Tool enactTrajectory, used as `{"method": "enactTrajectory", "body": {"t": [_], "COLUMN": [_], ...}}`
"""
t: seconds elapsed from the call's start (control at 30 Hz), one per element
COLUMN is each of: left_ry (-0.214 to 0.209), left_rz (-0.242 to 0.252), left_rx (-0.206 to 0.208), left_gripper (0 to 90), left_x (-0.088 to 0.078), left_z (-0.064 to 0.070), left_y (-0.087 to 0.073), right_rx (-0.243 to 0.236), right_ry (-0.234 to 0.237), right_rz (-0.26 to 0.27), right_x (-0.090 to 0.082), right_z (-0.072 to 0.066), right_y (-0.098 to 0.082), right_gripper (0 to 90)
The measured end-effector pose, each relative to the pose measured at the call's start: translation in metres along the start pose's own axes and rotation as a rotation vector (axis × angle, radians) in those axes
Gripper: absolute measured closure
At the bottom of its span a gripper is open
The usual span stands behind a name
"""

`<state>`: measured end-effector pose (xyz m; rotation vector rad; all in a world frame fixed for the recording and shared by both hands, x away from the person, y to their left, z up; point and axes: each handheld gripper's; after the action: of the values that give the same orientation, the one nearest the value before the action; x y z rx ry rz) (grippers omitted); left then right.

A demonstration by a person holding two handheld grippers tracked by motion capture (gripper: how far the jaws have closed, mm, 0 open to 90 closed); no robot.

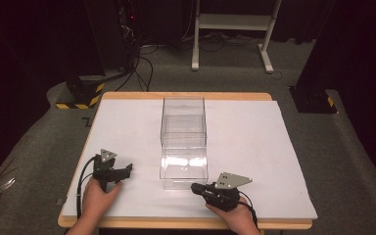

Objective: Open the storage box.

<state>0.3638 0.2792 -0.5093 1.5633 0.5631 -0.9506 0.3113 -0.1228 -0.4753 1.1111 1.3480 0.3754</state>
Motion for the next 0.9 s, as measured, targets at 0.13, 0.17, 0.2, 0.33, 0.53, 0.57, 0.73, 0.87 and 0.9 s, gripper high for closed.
{"method": "enactTrajectory", "body": {"t": [0.13, 0.17, 0.2, 0.33, 0.53, 0.57, 0.73, 0.87, 0.9], "left_ry": [0.000, 0.001, 0.001, 0.001, 0.000, 0.000, 0.000, 0.000, 0.000], "left_rz": [0.000, 0.000, 0.000, 0.000, 0.000, 0.000, 0.000, 0.000, 0.000], "left_rx": [0.000, 0.001, 0.000, 0.000, 0.000, 0.000, 0.000, 0.000, 0.000], "left_gripper": [14.1, 14.1, 14.1, 14.1, 14.1, 14.1, 14.1, 14.1, 14.1], "left_x": [0.000, 0.000, 0.000, 0.000, 0.000, 0.000, 0.000, 0.000, 0.000], "left_z": [0.000, 0.000, 0.000, 0.000, 0.000, 0.000, 0.000, 0.000, 0.000], "left_y": [0.000, 0.000, 0.000, 0.000, 0.000, 0.000, 0.000, 0.000, 0.000], "right_rx": [-0.005, -0.006, -0.009, -0.010, 0.001, 0.006, 0.016, 0.025, 0.030], "right_ry": [-0.005, -0.008, -0.014, -0.032, -0.068, -0.075, -0.101, -0.124, -0.131], "right_rz": [0.004, 0.004, 0.008, 0.034, 0.099, 0.106, 0.136, 0.146, 0.149], "right_x": [-0.002, -0.005, -0.007, -0.018, -0.035, -0.037, -0.046, -0.049, -0.050], "right_z": [0.000, 0.000, 0.000, 0.001, 0.006, 0.007, 0.013, 0.018, 0.019], "right_y": [0.000, 0.000, 0.000, 0.000, 0.003, 0.003, 0.004, 0.003, 0.002], "right_gripper": [80.5, 79.1, 78.4, 77.8, 77.0, 77.1, 77.0, 76.0, 75.6]}}
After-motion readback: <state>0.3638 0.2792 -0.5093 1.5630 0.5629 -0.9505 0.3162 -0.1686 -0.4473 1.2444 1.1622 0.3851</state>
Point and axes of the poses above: each handheld gripper's, and its own axes: x roughly forward along the jaws, y roughly out of its top, z roughly to its right, and after that the axes turned 12 degrees about -z, right-handed
